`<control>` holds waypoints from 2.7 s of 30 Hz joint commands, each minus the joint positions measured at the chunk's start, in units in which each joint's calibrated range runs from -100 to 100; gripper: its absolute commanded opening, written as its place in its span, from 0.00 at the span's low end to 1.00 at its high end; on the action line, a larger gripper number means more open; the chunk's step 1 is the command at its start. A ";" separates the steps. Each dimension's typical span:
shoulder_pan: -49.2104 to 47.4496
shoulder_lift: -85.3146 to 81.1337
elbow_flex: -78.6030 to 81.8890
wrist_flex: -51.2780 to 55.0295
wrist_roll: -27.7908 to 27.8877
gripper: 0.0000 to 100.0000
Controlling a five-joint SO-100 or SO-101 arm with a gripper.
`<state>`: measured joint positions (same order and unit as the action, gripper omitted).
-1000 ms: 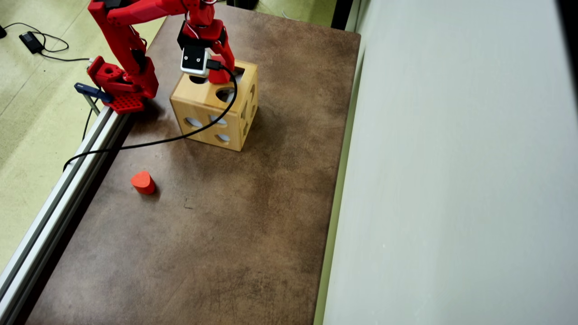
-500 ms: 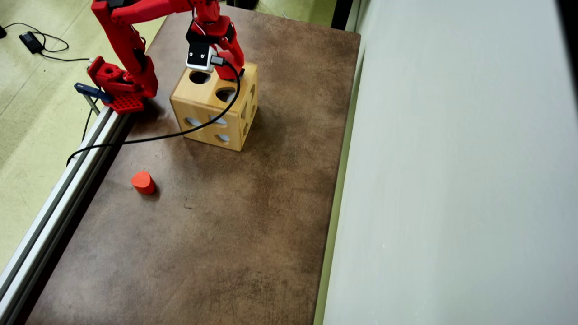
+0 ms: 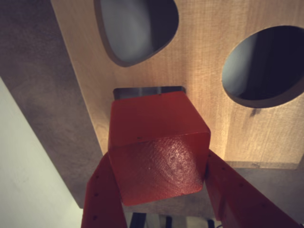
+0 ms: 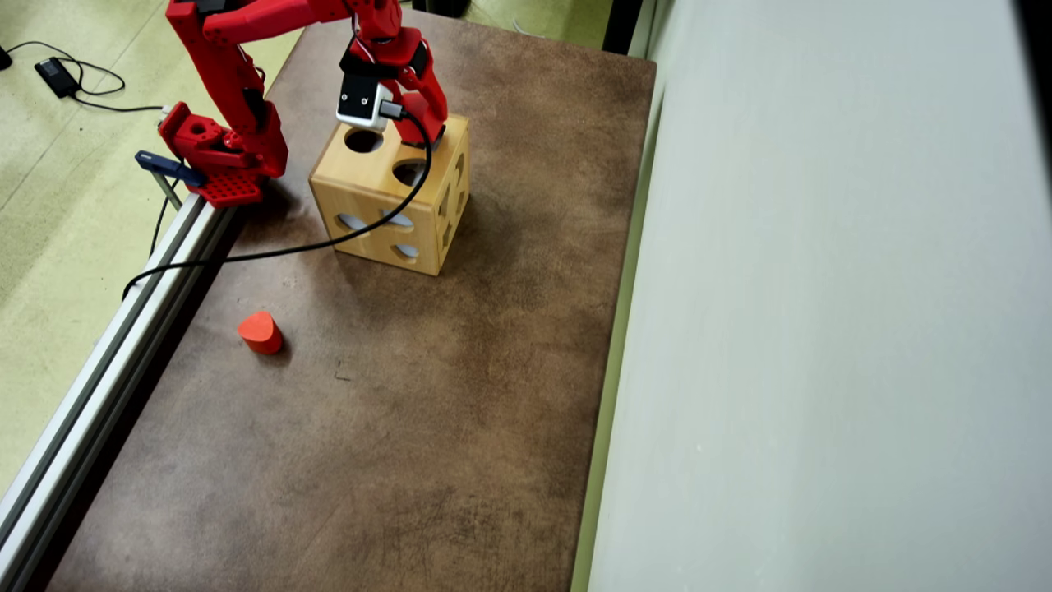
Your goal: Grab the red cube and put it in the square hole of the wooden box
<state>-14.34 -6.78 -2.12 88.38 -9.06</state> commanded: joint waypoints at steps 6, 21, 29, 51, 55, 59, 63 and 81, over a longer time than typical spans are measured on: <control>0.59 -0.23 -4.59 4.30 -0.10 0.02; 0.67 11.83 -14.25 6.23 -0.15 0.02; 0.52 12.17 -14.34 8.89 -0.24 0.02; -0.22 11.83 -13.44 8.97 0.44 0.02; -0.22 12.00 -13.35 8.97 0.54 0.03; -0.22 12.00 -13.26 8.97 1.42 0.07; -0.22 12.00 -13.17 9.05 1.76 0.11; -0.22 12.00 -8.70 9.53 1.71 0.31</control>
<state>-14.27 5.34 -11.24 97.09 -7.64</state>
